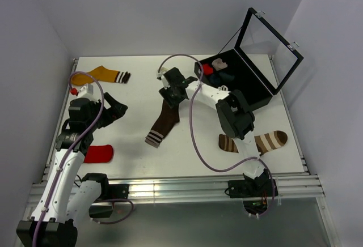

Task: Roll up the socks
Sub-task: Adjust the sock at the center of the board, then roll the sock at the center of the board.

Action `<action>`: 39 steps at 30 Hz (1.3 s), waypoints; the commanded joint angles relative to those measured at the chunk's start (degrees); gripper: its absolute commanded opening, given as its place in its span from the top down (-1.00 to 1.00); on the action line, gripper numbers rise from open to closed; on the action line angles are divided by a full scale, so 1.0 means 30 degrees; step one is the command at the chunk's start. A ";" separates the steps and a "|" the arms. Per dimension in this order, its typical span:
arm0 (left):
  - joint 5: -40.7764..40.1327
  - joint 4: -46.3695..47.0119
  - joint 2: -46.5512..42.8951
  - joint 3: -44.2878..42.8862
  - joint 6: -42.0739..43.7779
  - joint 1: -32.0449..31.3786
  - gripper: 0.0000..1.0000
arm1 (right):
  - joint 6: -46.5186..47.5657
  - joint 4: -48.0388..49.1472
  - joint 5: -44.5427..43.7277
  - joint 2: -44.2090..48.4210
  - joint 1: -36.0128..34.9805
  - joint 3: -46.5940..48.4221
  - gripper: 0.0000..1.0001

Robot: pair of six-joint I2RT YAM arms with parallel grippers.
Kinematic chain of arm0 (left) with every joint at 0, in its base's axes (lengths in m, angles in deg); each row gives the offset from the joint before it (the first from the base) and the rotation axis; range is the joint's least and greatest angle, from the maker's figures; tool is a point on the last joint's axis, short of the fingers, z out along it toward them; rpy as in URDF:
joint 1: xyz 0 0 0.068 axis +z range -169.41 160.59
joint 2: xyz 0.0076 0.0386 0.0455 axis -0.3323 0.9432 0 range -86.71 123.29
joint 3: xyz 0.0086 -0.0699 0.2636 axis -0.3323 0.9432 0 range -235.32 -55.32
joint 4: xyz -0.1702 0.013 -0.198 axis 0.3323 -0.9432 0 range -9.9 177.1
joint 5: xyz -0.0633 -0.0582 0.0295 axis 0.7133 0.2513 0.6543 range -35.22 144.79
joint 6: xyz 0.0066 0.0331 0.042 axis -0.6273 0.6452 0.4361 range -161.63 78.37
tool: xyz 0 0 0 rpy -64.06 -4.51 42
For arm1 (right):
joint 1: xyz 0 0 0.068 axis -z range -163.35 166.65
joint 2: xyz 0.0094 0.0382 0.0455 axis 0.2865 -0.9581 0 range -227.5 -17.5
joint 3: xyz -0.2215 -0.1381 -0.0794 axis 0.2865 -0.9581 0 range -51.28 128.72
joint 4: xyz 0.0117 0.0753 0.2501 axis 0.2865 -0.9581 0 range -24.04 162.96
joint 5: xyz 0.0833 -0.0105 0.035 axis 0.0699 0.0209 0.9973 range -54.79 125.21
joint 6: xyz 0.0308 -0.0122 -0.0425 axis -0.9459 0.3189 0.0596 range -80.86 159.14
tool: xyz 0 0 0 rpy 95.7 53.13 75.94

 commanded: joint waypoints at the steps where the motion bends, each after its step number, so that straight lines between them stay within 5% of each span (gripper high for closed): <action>1: -0.0586 0.1166 0.0016 -0.0728 -0.0107 -0.0063 -0.91 | 0.0159 0.0135 0.0397 0.1937 -0.0078 0.0702 -0.18; 9: -0.2989 0.0961 0.0572 -0.1784 -0.0107 -0.0063 -0.92 | -0.0925 0.2652 -0.0004 0.7710 -0.3589 -0.6324 -0.20; 17: -0.4454 0.0258 0.0545 -0.2049 -0.0136 -0.1029 -0.92 | -0.1101 0.5902 -0.3172 0.9068 -0.8658 -1.1278 -0.11; 39: -0.6067 -0.1647 -0.0101 -0.1961 -0.1395 -0.1235 -0.91 | 0.1183 0.8486 -0.5544 0.6724 -1.0449 -1.2485 -0.06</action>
